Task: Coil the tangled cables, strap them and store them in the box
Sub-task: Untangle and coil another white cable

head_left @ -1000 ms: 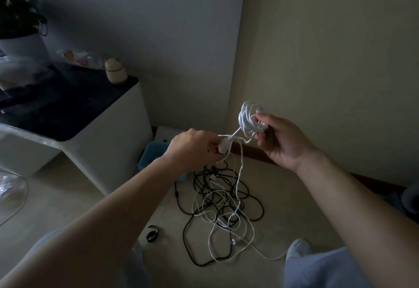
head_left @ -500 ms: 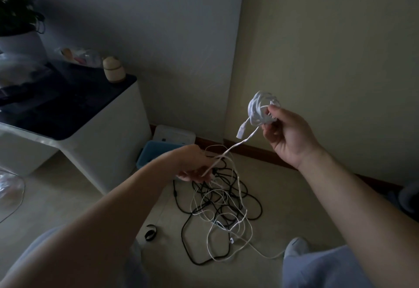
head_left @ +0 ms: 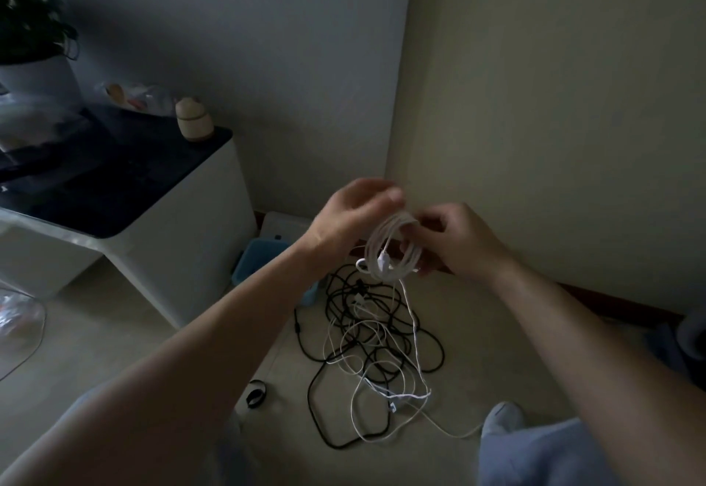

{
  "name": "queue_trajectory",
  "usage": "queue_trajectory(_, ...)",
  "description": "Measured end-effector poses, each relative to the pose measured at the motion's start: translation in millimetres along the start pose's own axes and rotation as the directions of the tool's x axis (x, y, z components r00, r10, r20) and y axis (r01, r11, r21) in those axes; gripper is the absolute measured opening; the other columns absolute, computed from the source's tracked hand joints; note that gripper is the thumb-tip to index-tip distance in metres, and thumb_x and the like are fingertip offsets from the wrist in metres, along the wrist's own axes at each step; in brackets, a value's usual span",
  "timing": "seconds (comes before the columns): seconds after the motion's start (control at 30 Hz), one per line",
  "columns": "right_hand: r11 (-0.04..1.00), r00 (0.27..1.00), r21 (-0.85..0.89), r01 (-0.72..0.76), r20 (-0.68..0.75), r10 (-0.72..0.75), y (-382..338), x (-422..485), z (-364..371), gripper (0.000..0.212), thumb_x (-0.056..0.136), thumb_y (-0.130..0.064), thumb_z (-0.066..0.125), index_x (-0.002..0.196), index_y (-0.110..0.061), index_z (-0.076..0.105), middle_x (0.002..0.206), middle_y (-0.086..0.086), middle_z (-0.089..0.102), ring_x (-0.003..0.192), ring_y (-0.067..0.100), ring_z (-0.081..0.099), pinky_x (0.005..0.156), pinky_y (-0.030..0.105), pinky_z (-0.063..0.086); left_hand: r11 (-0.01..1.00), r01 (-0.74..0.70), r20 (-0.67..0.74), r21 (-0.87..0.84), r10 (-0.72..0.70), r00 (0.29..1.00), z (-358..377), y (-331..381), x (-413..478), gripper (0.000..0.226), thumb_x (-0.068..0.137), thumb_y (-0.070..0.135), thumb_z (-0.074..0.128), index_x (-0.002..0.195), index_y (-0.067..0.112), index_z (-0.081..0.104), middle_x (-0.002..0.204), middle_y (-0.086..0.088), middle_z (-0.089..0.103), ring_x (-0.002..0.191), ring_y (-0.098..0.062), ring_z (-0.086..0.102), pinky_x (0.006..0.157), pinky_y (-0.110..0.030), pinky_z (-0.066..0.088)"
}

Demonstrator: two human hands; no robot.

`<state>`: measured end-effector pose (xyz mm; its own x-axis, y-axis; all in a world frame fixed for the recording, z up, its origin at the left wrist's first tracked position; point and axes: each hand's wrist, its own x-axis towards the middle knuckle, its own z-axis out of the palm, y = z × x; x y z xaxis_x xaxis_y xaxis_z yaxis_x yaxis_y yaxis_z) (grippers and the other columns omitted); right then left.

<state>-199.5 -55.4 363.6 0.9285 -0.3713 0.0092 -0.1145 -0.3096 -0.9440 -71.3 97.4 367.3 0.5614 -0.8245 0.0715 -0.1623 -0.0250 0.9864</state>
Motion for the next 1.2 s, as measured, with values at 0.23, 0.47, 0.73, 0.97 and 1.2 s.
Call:
queue_trajectory(0.23, 0.925, 0.992, -0.363, 0.109, 0.098, -0.078, 0, -4, 14, 0.005, 0.087, -0.028, 0.071, 0.086, -0.023, 0.073, 0.073, -0.002, 0.073, 0.064, 0.014, 0.072, 0.061, 0.050, 0.060, 0.937, 0.310, 0.141, 0.158, -0.332, 0.933, 0, -8, -1, 0.051, 0.075, 0.032, 0.085, 0.114, 0.006, 0.064, 0.104, -0.013, 0.072, 0.094, -0.025, 0.070, 0.092, -0.047, 0.057)
queue_trajectory(0.47, 0.899, 0.986, -0.407, 0.165, 0.103, -0.134, -7, -5, 20, 0.013, 0.091, -0.015, 0.066, 0.087, -0.025, 0.073, 0.068, -0.014, 0.069, 0.063, 0.000, 0.067, 0.065, 0.039, 0.059, 0.702, 0.671, 0.500, -0.239, -0.503, 0.705, -6, -14, -6, 0.028, 0.087, 0.035, 0.070, 0.084, 0.007, 0.074, 0.071, -0.006, 0.070, 0.055, -0.010, 0.064, 0.055, -0.022, 0.055)
queue_trajectory(0.73, 0.900, 0.983, -0.397, 0.180, 0.057, -0.172, -8, -5, 22, 0.010, 0.092, -0.024, 0.068, 0.084, -0.027, 0.073, 0.068, -0.008, 0.070, 0.063, 0.008, 0.068, 0.065, 0.046, 0.059, 0.686, 0.675, 0.440, -0.271, -0.536, 0.721, -9, -14, -4, 0.027, 0.083, 0.036, 0.073, 0.067, 0.015, 0.075, 0.059, 0.000, 0.062, 0.046, -0.005, 0.057, 0.047, -0.015, 0.049)
queue_trajectory(0.97, 0.916, 0.992, -0.382, 0.120, -0.001, -0.130, -4, -2, 23, 0.008, 0.091, -0.027, 0.069, 0.085, -0.024, 0.073, 0.064, -0.009, 0.069, 0.057, 0.004, 0.067, 0.060, 0.037, 0.059, 0.684, 0.651, 0.477, -0.328, -0.475, 0.740, -9, -10, -4, 0.013, 0.085, 0.020, 0.066, 0.077, 0.011, 0.064, 0.047, 0.007, 0.041, 0.035, 0.000, 0.034, 0.044, -0.014, 0.042)
queue_trajectory(1.2, 0.929, 0.995, -0.357, 0.100, 0.061, -0.083, 9, 2, 10, 0.031, 0.070, -0.051, 0.077, 0.089, -0.028, 0.068, 0.068, -0.009, 0.062, 0.060, 0.007, 0.053, 0.059, 0.028, 0.043, 0.705, 0.693, 0.506, -0.151, -0.547, 0.667, -8, -2, -5, 0.014, 0.084, 0.026, 0.063, 0.084, 0.012, 0.067, 0.042, 0.007, 0.030, 0.038, -0.005, 0.024, 0.045, -0.017, 0.031)
